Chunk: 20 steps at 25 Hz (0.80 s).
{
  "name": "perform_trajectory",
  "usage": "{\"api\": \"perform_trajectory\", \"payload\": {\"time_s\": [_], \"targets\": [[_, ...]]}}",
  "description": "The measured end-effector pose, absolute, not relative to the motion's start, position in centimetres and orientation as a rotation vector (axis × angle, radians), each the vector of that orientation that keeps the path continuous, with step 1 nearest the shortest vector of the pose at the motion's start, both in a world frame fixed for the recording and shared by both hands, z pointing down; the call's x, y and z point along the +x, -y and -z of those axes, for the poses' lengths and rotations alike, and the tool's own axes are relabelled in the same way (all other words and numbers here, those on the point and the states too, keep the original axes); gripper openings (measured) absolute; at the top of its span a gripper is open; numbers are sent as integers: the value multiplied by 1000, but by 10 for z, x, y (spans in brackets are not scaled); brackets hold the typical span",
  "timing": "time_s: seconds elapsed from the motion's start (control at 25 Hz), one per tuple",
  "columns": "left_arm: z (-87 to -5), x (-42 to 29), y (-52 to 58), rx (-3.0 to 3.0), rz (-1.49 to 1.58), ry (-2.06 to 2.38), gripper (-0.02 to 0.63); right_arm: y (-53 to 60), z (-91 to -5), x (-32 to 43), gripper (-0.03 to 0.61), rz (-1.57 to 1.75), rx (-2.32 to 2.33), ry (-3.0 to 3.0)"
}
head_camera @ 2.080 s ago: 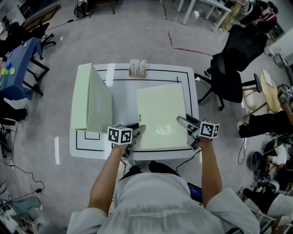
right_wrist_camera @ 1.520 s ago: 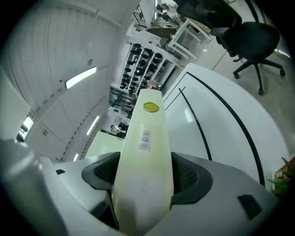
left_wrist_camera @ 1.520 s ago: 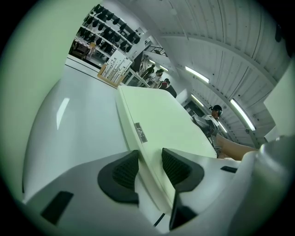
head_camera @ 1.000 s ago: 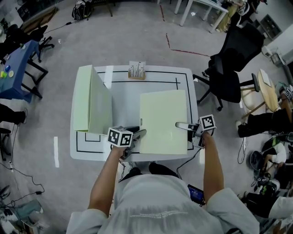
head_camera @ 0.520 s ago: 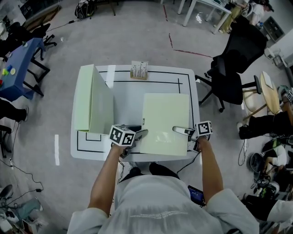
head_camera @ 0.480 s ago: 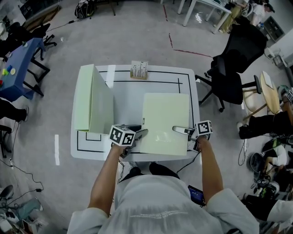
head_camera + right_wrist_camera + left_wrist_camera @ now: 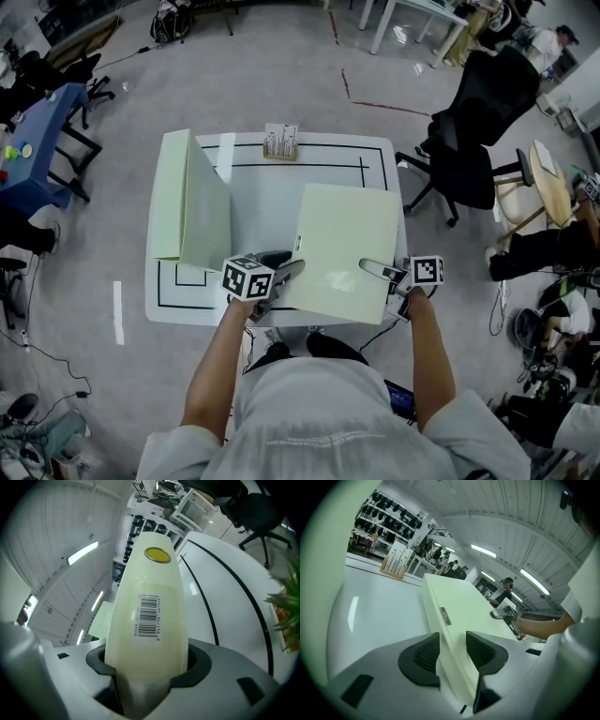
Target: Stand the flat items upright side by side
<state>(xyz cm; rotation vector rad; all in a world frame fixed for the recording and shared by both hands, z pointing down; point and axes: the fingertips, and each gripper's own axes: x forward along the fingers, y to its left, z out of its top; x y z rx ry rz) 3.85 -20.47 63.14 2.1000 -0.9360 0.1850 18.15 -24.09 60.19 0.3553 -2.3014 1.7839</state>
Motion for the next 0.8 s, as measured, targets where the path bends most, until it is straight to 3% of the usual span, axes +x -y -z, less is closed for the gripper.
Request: {"api": "perform_trajectory", "payload": {"time_s": [0.24,0.8], "targets": [[-593,17,226,2123,-47,1180,190,252,-553,187,308,-1651,489,2489],[-481,-4,236,2313,-151,1579,190,302,-448,203,308,-629,1030,2707]]}}
